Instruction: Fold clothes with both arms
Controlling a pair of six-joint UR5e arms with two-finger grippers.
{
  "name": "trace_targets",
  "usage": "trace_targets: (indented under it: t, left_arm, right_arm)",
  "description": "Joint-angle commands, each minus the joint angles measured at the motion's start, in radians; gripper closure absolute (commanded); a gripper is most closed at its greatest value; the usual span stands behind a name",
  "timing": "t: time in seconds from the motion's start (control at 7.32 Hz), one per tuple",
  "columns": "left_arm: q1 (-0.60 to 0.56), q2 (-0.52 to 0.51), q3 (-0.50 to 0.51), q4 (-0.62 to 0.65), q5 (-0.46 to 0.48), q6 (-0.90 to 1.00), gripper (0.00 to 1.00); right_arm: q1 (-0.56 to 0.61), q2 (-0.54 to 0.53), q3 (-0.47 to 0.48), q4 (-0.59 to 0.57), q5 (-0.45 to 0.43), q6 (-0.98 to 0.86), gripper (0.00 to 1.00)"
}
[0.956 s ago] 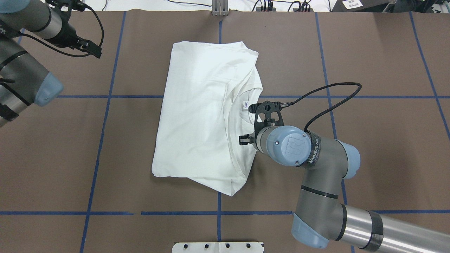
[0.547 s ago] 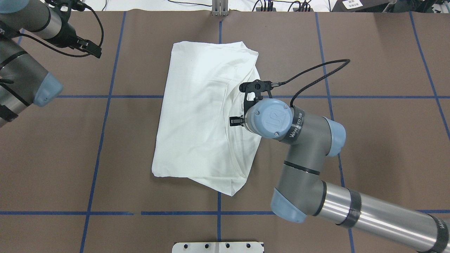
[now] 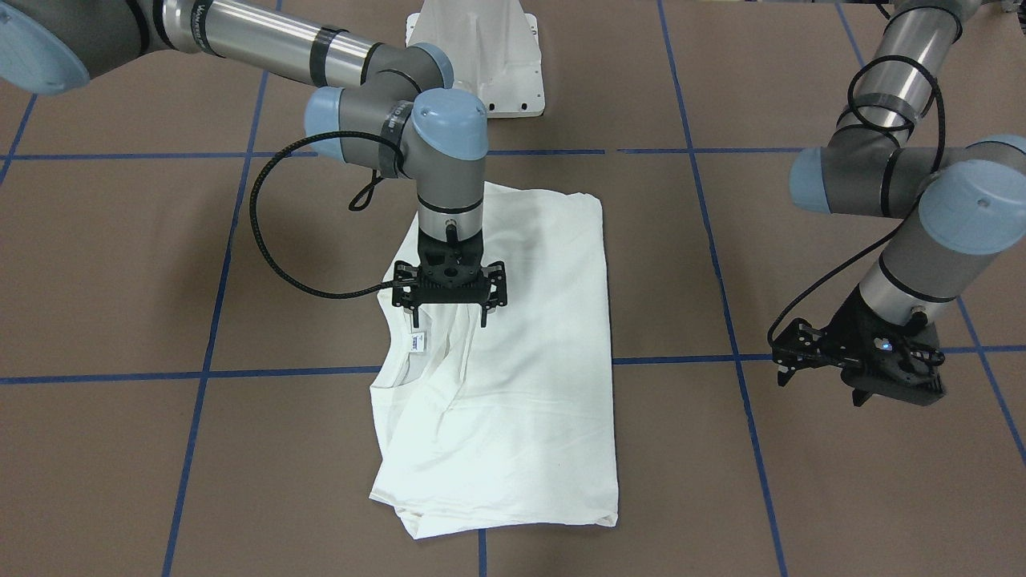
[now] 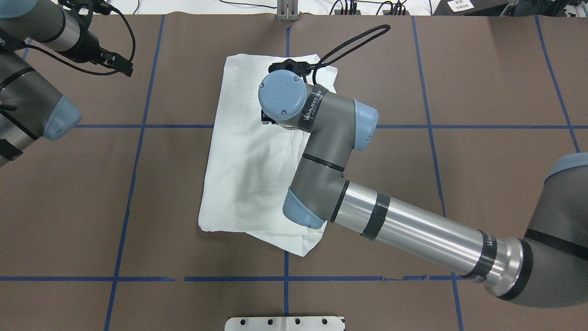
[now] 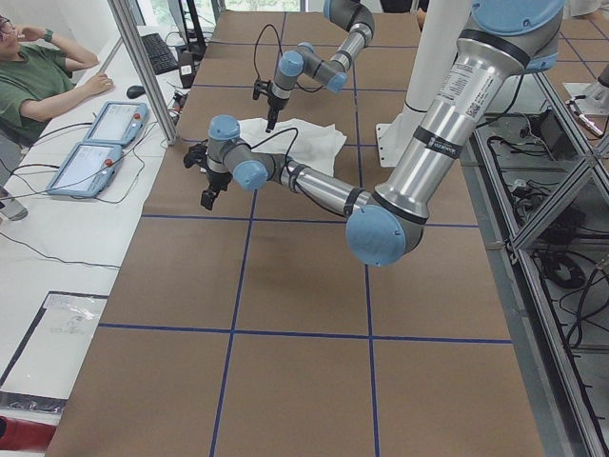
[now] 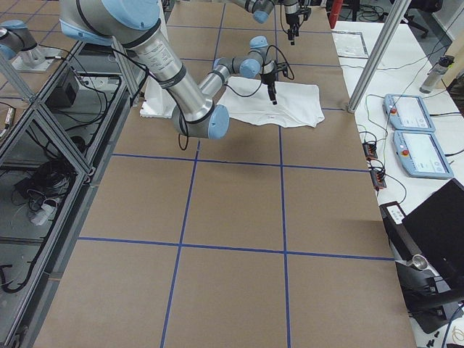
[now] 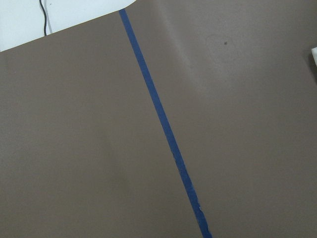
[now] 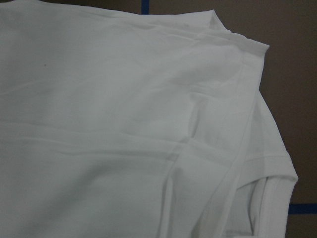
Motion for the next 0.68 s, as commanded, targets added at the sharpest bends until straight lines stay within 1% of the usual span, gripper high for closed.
trace_targets:
  t: [0.0, 0.27, 0.55]
  left_arm:
    - [0.002, 0.000, 0.001, 0.000, -0.008, 0.000, 0.00]
    - [0.002, 0.002, 0.001, -0.002, -0.014, 0.000, 0.00]
    - [0.002, 0.003, 0.001, 0.000, -0.014, 0.000, 0.00]
  right_arm:
    - [0.000, 0.045, -0.065, -0.043, 0.005, 0.009, 0.12]
    - [-0.021, 0.037, -0.064, -0.081, 0.005, 0.001, 0.24]
    - [-0.037, 0.029, -0.062, -0.099, 0.002, -0.006, 0.31]
